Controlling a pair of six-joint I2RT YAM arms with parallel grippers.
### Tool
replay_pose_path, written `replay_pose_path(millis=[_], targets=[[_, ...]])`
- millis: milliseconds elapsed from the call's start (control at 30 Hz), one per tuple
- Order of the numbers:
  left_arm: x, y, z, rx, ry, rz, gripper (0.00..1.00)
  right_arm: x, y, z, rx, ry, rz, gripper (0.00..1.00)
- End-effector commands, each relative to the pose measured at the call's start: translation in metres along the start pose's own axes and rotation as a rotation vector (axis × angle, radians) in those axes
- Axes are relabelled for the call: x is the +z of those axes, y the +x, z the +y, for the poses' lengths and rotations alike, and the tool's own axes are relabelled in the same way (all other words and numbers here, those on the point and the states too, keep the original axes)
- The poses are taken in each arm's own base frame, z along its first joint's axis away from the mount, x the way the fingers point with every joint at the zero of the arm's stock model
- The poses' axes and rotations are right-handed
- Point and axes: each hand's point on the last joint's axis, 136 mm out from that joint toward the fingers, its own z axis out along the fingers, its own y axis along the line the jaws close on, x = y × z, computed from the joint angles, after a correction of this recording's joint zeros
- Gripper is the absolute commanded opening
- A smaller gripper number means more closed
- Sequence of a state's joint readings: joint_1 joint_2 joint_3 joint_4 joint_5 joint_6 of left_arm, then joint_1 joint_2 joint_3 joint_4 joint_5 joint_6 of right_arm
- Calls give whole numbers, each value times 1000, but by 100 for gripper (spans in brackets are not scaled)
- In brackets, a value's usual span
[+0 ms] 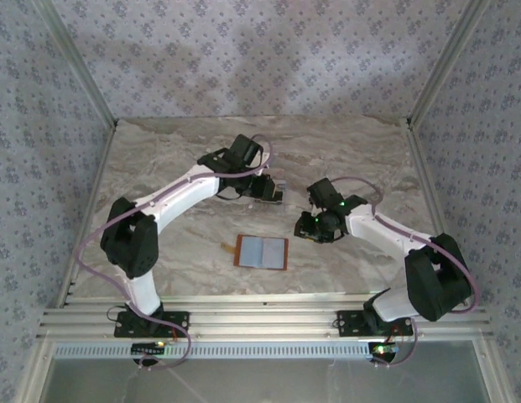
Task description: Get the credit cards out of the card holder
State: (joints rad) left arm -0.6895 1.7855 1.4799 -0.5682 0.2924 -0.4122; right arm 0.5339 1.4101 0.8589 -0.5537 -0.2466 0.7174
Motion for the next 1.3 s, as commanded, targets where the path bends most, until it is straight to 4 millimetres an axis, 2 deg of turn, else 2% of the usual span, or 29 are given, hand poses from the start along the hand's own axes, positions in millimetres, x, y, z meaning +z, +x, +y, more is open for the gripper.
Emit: replay_pose_path(millis=[0, 133, 300, 467, 700, 833, 1100, 1267], targets=[[-13, 3, -15, -159, 39, -23, 19, -1, 3, -1, 12, 28, 7, 30], [-11, 33, -16, -145, -54, 11, 19, 0, 4, 0, 4, 35, 15, 30], [1, 69, -26, -195, -39, 131, 21, -2, 8, -3, -8, 53, 33, 30], [24, 96, -39, -308, 65, 197, 22, -2, 11, -6, -8, 58, 39, 30], [53, 133, -53, -347, 104, 292, 17, 3, 14, -11, 2, 48, 48, 29], [63, 148, -57, -349, 122, 325, 10, 6, 13, -10, 5, 36, 37, 28], [73, 166, -39, -364, 67, 348, 4, 14, 13, -4, 8, 15, 37, 26], [77, 173, -26, -361, 33, 344, 0, 28, 15, 13, 22, -58, 70, 25]])
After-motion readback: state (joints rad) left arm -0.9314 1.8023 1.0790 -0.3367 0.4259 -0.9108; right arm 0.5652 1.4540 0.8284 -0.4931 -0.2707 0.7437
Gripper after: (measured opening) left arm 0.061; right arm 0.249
